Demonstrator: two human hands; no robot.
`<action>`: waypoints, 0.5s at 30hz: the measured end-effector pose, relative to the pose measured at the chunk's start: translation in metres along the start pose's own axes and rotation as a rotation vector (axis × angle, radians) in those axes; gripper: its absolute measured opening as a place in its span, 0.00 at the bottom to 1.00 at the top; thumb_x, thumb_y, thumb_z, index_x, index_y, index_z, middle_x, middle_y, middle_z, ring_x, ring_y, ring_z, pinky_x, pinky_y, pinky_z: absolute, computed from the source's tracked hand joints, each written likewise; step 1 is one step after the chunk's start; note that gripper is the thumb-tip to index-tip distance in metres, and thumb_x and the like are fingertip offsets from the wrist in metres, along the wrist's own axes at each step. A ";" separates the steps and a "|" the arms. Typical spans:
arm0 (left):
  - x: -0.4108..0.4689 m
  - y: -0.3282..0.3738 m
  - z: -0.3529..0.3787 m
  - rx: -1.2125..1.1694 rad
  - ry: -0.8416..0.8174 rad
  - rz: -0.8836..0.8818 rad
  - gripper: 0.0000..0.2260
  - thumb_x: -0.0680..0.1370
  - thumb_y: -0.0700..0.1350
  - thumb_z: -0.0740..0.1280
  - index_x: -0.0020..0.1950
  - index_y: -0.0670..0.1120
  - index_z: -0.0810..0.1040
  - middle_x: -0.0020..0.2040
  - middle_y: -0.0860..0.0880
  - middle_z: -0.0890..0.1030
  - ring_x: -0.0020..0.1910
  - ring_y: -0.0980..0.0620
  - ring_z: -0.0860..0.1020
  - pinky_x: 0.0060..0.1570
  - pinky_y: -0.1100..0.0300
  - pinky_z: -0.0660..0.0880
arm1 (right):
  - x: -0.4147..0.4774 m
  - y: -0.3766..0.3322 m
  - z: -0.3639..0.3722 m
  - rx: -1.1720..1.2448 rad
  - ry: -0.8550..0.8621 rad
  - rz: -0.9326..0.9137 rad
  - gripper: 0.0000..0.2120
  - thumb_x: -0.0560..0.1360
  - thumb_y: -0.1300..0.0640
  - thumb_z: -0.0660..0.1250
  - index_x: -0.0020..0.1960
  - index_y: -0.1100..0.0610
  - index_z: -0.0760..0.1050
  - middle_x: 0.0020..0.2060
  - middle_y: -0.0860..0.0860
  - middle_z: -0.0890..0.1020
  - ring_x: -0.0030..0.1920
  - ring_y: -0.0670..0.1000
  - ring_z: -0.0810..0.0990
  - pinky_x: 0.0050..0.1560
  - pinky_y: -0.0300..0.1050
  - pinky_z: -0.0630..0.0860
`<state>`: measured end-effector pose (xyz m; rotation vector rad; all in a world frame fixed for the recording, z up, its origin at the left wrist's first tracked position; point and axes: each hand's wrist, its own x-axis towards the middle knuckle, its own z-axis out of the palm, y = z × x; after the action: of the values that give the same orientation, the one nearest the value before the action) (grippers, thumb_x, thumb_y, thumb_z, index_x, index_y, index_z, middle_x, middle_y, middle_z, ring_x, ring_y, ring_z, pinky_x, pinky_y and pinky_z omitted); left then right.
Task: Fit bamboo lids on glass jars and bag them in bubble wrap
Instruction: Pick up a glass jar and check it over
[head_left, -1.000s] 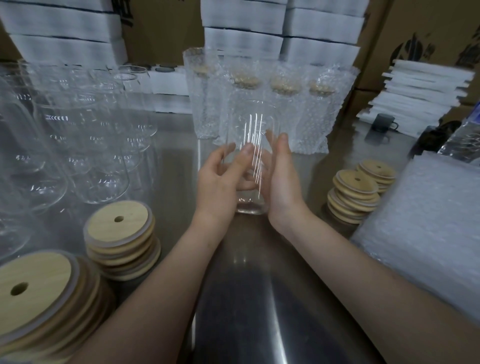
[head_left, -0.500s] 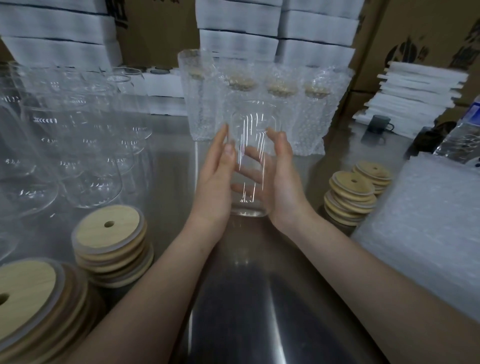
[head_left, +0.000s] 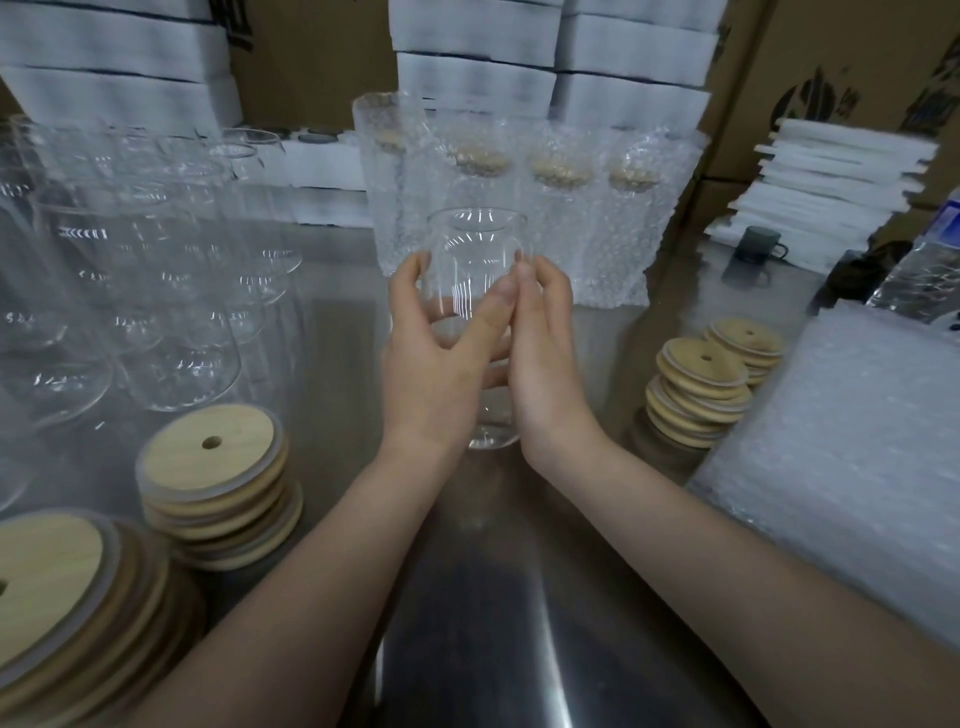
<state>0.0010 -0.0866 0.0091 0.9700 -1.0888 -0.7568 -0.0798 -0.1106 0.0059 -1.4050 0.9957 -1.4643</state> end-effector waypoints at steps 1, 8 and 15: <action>0.000 0.000 0.000 0.014 0.002 -0.019 0.36 0.68 0.63 0.71 0.72 0.52 0.65 0.54 0.55 0.82 0.48 0.53 0.84 0.46 0.52 0.83 | 0.001 -0.002 0.000 0.012 0.006 0.019 0.09 0.81 0.39 0.53 0.59 0.38 0.66 0.46 0.37 0.83 0.45 0.43 0.84 0.40 0.39 0.80; -0.002 0.008 -0.002 -0.003 0.000 -0.074 0.38 0.65 0.70 0.65 0.70 0.52 0.72 0.55 0.48 0.83 0.54 0.50 0.83 0.55 0.40 0.79 | 0.007 -0.008 -0.006 0.090 0.023 0.112 0.18 0.83 0.41 0.48 0.63 0.48 0.69 0.44 0.61 0.78 0.34 0.52 0.77 0.27 0.40 0.74; 0.003 0.006 -0.005 -0.254 -0.117 -0.220 0.15 0.81 0.58 0.58 0.58 0.52 0.77 0.60 0.38 0.80 0.55 0.45 0.83 0.58 0.45 0.78 | 0.010 -0.008 -0.019 0.176 -0.013 0.267 0.19 0.84 0.43 0.51 0.53 0.50 0.78 0.27 0.46 0.79 0.25 0.44 0.76 0.27 0.39 0.73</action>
<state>0.0067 -0.0851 0.0148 0.8441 -0.9666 -1.1153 -0.0991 -0.1178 0.0159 -1.1086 0.9797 -1.3087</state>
